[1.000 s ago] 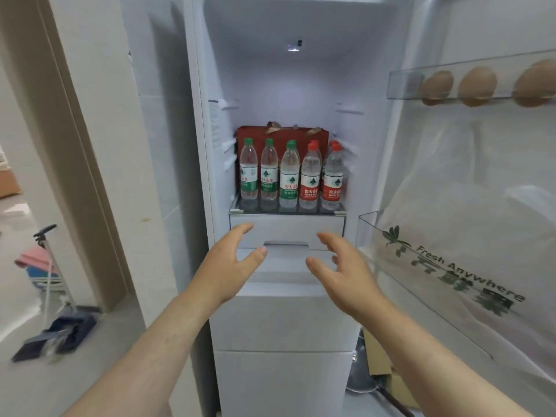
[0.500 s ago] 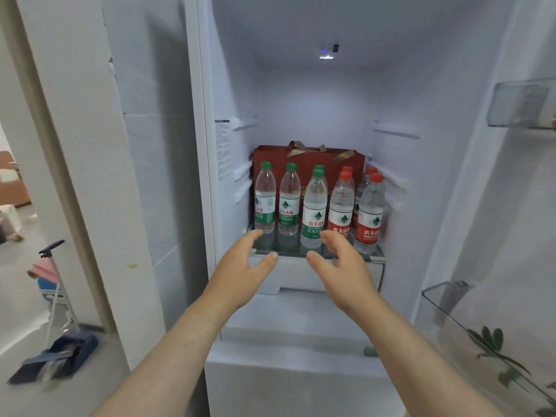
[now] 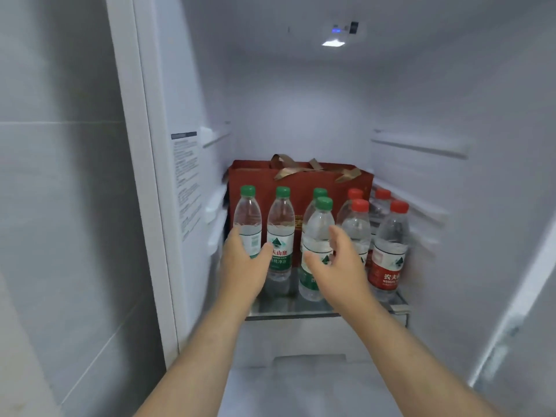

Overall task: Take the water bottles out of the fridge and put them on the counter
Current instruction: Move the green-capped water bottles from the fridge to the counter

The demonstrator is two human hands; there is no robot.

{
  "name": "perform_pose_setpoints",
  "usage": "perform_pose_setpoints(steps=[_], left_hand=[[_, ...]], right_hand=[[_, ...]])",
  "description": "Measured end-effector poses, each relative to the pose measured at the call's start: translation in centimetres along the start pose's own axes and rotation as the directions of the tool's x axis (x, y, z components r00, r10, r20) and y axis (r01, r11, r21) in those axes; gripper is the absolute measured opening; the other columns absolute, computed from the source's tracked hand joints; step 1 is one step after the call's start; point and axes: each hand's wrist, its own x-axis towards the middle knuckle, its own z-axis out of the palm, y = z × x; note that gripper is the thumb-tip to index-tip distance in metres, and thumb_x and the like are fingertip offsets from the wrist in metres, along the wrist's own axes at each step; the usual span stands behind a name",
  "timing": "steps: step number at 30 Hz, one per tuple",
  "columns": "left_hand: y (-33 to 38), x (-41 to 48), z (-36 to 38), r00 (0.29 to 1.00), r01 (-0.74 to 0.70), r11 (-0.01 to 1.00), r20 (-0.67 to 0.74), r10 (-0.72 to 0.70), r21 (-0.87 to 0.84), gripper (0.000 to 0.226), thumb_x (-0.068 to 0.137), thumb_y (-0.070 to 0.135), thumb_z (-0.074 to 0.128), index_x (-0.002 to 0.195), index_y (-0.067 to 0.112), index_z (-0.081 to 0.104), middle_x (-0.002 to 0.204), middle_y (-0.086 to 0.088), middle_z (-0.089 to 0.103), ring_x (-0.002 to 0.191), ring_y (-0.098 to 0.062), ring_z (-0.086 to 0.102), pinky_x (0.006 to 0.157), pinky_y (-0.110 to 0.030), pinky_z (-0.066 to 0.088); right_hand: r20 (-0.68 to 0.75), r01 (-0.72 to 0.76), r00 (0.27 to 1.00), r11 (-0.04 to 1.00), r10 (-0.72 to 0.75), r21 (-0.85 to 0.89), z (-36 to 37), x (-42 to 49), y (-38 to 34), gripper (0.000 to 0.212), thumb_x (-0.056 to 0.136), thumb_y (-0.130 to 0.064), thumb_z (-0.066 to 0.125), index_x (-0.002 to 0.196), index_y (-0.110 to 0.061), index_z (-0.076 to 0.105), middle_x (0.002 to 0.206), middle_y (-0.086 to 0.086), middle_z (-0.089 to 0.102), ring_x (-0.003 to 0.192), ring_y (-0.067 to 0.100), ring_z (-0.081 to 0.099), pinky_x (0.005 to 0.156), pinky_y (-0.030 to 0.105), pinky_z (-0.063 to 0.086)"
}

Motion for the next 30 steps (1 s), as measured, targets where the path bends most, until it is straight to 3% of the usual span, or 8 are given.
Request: perform_pose_setpoints(steps=[2, 6, 9, 13, 16, 20, 26, 30], left_hand=[[-0.2, 2.0, 1.0, 1.0, 0.0, 1.0, -0.029, 0.0, -0.012, 0.05, 0.07, 0.045, 0.065, 0.118, 0.039, 0.051, 0.11, 0.011, 0.065, 0.103, -0.015, 0.064, 0.085, -0.045, 0.056], [-0.9, 5.1, 3.0, 0.996, 0.0, 0.999, -0.092, -0.005, -0.049, 0.062, 0.069, 0.044, 0.068, 0.127, 0.039, 0.048, 0.121, 0.012, 0.062, 0.112, -0.013, 0.061, 0.093, -0.046, 0.054], [-1.0, 6.2, 4.2, 0.985, 0.013, 0.997, -0.171, -0.025, -0.073, 0.067, 0.069, 0.036, 0.073, 0.131, 0.033, 0.046, 0.125, 0.009, 0.059, 0.114, -0.014, 0.059, 0.096, -0.045, 0.052], [-1.5, 7.8, 5.1, 0.973, 0.053, 0.998, -0.223, -0.056, -0.023, 0.078, 0.068, 0.035, 0.077, 0.136, 0.023, 0.04, 0.131, -0.001, 0.056, 0.12, -0.023, 0.055, 0.098, -0.048, 0.05], [-2.0, 8.4, 5.5, 0.967, 0.057, 0.996, -0.252, -0.038, 0.065, 0.08, 0.076, 0.028, 0.075, 0.143, 0.012, 0.035, 0.141, -0.012, 0.047, 0.127, -0.032, 0.048, 0.102, -0.05, 0.045], [-2.5, 8.2, 6.1, 0.97, 0.07, 0.989, -0.238, -0.038, 0.129, 0.072, 0.08, 0.031, 0.075, 0.137, 0.008, 0.037, 0.139, -0.017, 0.037, 0.117, -0.038, 0.051, 0.091, -0.042, 0.049], [-3.0, 8.1, 5.6, 0.961, 0.093, 0.996, -0.264, -0.086, 0.016, 0.061, 0.071, 0.022, 0.076, 0.12, 0.014, 0.041, 0.116, -0.009, 0.057, 0.102, -0.03, 0.059, 0.073, -0.031, 0.042], [-3.5, 8.2, 5.5, 0.962, 0.133, 0.99, -0.245, -0.12, 0.037, 0.056, 0.061, 0.025, 0.081, 0.109, 0.015, 0.052, 0.112, 0.0, 0.056, 0.095, -0.019, 0.053, 0.072, -0.029, 0.042]], right_hand=[[-0.064, -0.011, 0.998, 1.0, 0.01, -0.026, 0.6, 1.5, 0.3, 0.072, 0.086, -0.033, 0.068, 0.148, -0.026, 0.032, 0.151, -0.006, 0.04, 0.139, 0.012, 0.037, 0.114, 0.039, 0.036], [-0.133, 0.001, 0.991, 0.998, -0.01, -0.069, 0.6, 3.7, 0.9, 0.052, 0.088, -0.023, 0.068, 0.129, -0.038, 0.04, 0.12, -0.026, 0.047, 0.111, -0.01, 0.046, 0.095, 0.01, 0.034], [-0.113, -0.021, 0.994, 0.997, 0.013, -0.075, 0.7, 5.1, 1.0, 0.073, 0.09, -0.027, 0.066, 0.152, -0.024, 0.027, 0.152, -0.011, 0.037, 0.139, 0.008, 0.033, 0.112, 0.026, 0.028], [-0.09, -0.007, 0.996, 0.995, -0.002, -0.1, 1.3, 6.5, 1.2, 0.082, 0.091, -0.026, 0.066, 0.155, -0.018, 0.017, 0.159, -0.004, 0.026, 0.146, 0.014, 0.023, 0.112, 0.025, 0.02], [-0.084, 0.042, 0.994, 0.974, -0.062, -0.221, 1.7, 6.9, 1.7, 0.083, 0.09, -0.027, 0.067, 0.155, -0.014, 0.017, 0.154, 0.0, 0.028, 0.143, 0.016, 0.026, 0.109, 0.021, 0.02], [-0.064, 0.058, 0.995, 0.983, -0.07, -0.173, 2.1, 7.0, 2.4, 0.074, 0.088, -0.028, 0.069, 0.15, -0.021, 0.03, 0.143, -0.002, 0.037, 0.132, 0.012, 0.039, 0.101, 0.017, 0.028], [-0.066, -0.056, 0.997, 0.995, 0.05, -0.082, 3.4, 7.1, 3.6, 0.075, 0.074, -0.041, 0.077, 0.138, -0.028, 0.039, 0.13, -0.007, 0.056, 0.12, 0.014, 0.055, 0.1, 0.038, 0.05], [-0.019, -0.069, 0.997, 0.995, 0.068, -0.075, 3.5, 6.7, 4.1, 0.067, 0.074, -0.035, 0.08, 0.13, -0.03, 0.042, 0.11, -0.009, 0.061, 0.101, 0.012, 0.061, 0.081, 0.027, 0.051]])
